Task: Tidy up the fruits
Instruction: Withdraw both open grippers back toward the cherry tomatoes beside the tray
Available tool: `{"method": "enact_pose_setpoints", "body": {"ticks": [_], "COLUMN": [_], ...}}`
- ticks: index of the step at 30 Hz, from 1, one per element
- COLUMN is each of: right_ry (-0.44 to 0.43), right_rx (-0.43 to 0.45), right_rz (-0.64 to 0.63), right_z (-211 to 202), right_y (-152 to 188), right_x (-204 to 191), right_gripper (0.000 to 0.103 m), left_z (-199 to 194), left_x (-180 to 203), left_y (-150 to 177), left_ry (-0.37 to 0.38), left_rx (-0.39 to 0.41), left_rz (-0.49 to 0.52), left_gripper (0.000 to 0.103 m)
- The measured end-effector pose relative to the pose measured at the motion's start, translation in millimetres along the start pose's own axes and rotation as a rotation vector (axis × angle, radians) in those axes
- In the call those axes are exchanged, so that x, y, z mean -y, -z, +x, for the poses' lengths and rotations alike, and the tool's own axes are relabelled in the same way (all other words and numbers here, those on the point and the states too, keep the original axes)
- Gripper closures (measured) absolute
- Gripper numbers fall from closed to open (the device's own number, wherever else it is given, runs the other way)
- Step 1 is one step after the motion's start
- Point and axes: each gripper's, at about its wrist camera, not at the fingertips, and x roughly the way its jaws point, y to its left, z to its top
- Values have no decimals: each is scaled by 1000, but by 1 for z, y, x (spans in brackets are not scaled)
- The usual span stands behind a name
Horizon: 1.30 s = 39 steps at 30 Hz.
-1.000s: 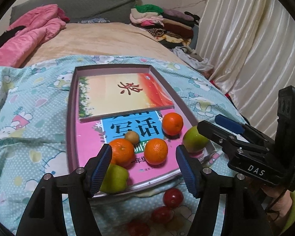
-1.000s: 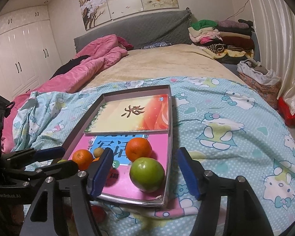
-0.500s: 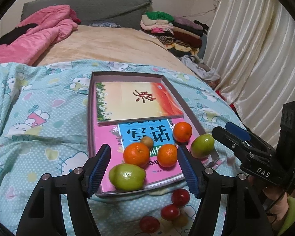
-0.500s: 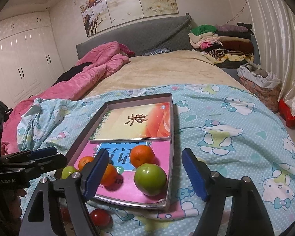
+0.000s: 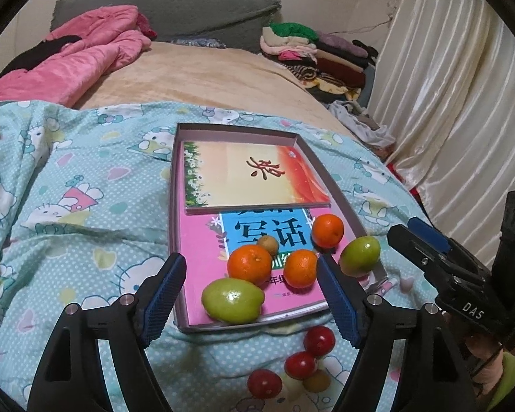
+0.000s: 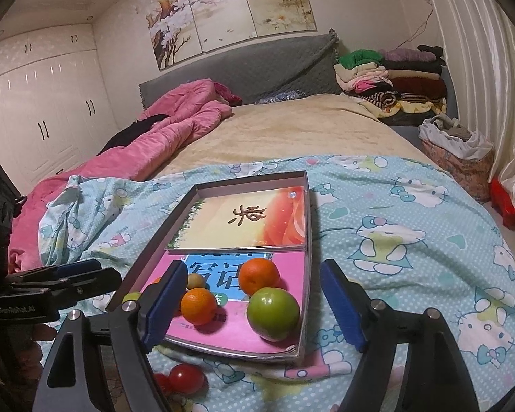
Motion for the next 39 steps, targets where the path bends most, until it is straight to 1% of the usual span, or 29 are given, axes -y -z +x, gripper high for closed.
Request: {"method": "enact_pose_setpoints", "body": {"ticks": [2, 3, 20, 28, 32, 36, 39], "right_ry": [7, 9, 2, -1, -24, -27, -27], "right_rx": [4, 7, -21, -72, -96, -117, -154], "right_rz": [-3, -4, -7, -9, -7, -30, -40], "right_z": [-2, -3, -15, -20, -24, -26, -25], "right_y": [1, 1, 10, 19, 25, 30, 37], "right_x": [-1, -1, -11, -23, -28, -36, -40], "right_gripper": [17, 16, 15, 15, 15, 15, 15], "left_z": [-1, -1, -8, -11, -13, -16, -17], "left_x": [0, 0, 4, 0, -2, -4, -6], "left_y": [1, 1, 10, 20, 23, 26, 29], "left_ry": [-7, -7, -29, -26, -23, -21, -20], "left_rx": [-3, -4, -49, -80, -90, -94, -109], "left_rz": [1, 1, 0, -12, -10, -8, -6], "left_gripper": [24, 24, 24, 24, 24, 24, 24]}}
